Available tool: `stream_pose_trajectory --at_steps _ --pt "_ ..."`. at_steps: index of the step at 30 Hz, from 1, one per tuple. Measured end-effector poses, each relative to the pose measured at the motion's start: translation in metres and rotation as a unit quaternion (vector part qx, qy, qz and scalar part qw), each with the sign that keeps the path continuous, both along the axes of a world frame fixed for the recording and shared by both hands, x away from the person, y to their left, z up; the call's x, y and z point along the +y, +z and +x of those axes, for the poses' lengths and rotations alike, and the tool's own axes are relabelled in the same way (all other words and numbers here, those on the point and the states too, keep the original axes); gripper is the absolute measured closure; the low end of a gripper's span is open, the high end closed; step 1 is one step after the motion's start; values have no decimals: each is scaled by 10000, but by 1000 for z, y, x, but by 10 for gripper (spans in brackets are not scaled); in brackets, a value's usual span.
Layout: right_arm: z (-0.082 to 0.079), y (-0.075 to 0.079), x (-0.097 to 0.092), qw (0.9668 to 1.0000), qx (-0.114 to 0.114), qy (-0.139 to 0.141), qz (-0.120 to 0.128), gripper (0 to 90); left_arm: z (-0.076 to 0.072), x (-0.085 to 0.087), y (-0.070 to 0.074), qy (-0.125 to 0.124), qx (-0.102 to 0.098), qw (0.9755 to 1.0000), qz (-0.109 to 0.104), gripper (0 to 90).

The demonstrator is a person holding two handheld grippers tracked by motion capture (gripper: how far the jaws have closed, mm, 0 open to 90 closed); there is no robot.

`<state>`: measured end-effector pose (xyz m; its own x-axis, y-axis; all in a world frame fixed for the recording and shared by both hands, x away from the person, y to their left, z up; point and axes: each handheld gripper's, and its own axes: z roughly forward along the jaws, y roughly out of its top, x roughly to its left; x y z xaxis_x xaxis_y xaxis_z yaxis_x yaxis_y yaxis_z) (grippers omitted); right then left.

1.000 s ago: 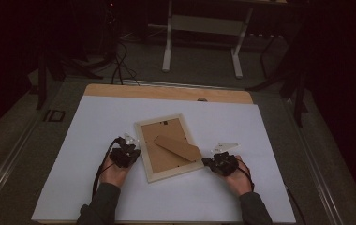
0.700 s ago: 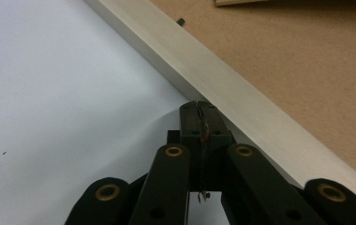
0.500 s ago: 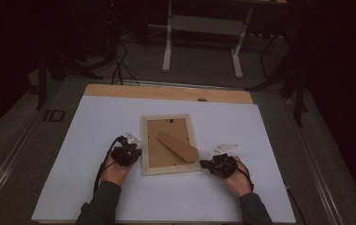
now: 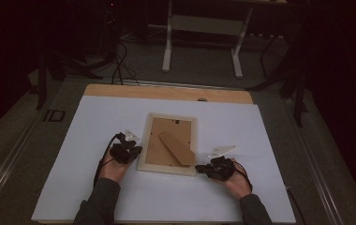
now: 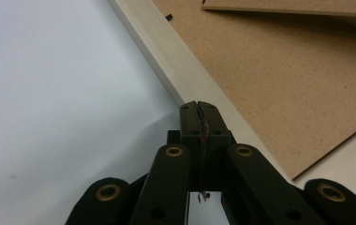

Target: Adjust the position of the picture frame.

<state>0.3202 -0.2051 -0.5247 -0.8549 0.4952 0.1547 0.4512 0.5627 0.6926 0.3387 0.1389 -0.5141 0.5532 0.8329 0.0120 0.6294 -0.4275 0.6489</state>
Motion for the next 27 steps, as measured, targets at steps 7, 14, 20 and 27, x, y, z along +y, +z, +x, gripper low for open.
stream_pose_trajectory --at_steps 7,14,20,27 --pt "-2 0 6 9998 -32 175 -8 900 5 2 -6 140 15 9998 108 900" --pt "-4 0 9 9997 -5 254 -5 900 7 6 -6 193 25 9998 83 900" --pt "-11 0 25 9984 -67 549 -66 900 5 11 -4 334 -94 9993 158 900" --pt "-15 0 38 9976 -120 679 -115 900 -10 15 0 461 -365 9982 90 900"
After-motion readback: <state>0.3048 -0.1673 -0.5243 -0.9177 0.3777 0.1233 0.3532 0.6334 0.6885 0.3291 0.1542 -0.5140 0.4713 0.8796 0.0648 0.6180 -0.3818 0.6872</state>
